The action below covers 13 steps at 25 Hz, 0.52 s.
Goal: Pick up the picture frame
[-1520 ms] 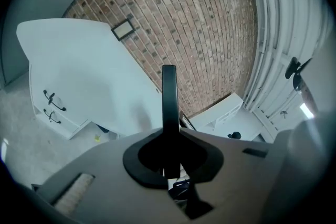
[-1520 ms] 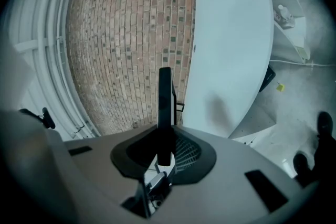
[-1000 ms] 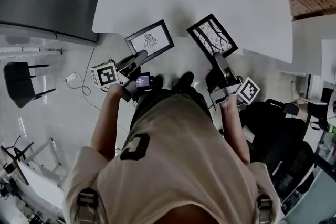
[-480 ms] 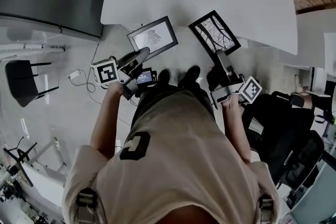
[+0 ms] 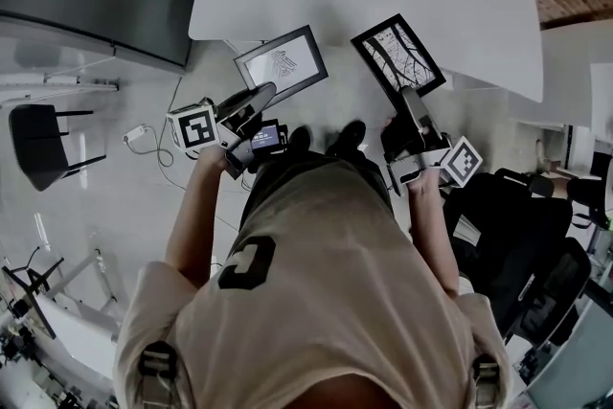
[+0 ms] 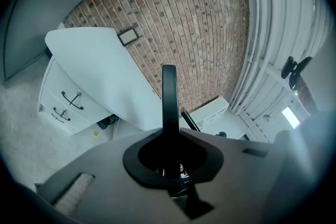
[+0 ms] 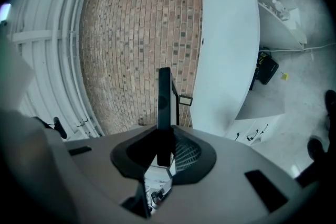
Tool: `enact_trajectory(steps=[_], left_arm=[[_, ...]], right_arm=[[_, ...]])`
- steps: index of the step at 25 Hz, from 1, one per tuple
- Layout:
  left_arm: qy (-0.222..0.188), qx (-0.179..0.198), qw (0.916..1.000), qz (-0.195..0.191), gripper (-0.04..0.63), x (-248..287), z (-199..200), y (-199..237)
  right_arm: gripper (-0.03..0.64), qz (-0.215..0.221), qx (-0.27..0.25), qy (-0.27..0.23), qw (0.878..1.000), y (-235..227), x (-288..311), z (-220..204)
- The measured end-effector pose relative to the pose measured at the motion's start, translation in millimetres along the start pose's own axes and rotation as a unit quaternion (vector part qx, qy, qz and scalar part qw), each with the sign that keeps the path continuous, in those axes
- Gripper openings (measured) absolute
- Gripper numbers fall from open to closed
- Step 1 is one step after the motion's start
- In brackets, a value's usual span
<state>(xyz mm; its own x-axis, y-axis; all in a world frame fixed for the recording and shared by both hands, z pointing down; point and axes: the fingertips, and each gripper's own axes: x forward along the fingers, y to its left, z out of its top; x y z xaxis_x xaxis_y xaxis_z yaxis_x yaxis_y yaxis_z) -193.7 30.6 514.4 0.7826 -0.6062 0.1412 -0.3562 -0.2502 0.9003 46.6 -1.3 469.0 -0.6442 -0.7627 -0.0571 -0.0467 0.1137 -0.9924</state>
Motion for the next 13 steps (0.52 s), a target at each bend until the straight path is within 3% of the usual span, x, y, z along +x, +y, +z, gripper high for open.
enact_trajectory(steps=[13], left_arm=[[0.001,0.011,0.9999,0.01,0.021,-5.0,3.6,-2.8]], right_arm=[[0.054,0.004,0.01,-0.01,1.0,2.3,-0.5,3.1]])
